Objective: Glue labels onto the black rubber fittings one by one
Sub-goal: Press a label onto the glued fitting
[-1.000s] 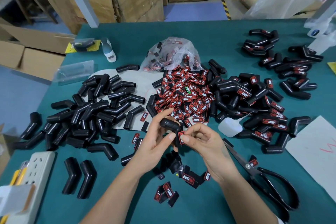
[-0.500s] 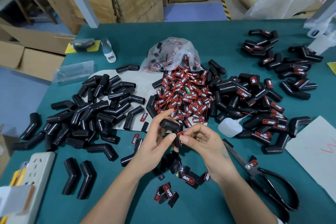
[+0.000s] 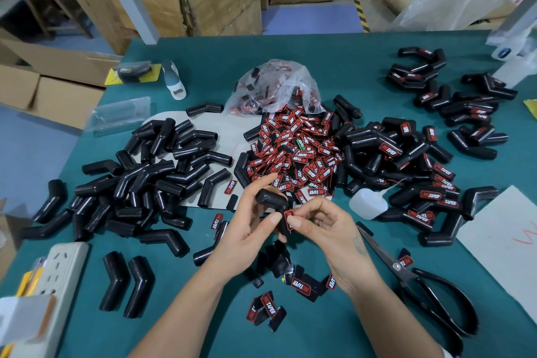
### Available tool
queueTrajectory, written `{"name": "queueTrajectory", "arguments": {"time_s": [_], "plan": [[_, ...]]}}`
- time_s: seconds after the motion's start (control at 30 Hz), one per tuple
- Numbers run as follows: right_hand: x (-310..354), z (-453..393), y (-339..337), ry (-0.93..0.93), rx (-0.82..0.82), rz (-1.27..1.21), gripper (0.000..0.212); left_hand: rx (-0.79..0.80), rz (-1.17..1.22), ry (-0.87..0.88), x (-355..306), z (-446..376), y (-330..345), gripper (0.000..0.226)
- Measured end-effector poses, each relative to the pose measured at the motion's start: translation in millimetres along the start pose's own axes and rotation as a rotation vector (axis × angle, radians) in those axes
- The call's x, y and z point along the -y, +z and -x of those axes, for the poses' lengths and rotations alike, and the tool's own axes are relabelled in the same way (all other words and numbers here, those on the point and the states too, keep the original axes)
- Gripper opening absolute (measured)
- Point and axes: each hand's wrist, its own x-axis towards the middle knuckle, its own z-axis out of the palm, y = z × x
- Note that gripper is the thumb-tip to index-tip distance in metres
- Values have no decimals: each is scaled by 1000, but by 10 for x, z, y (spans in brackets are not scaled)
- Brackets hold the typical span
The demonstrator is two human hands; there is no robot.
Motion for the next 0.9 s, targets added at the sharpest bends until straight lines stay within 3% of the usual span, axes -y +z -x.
{"name": "queueTrajectory", "arguments": {"time_s": [0.9], "plan": [[15,16,7,-25,-15,8,25,-7,-3,-9,-63,9,31,54]]}}
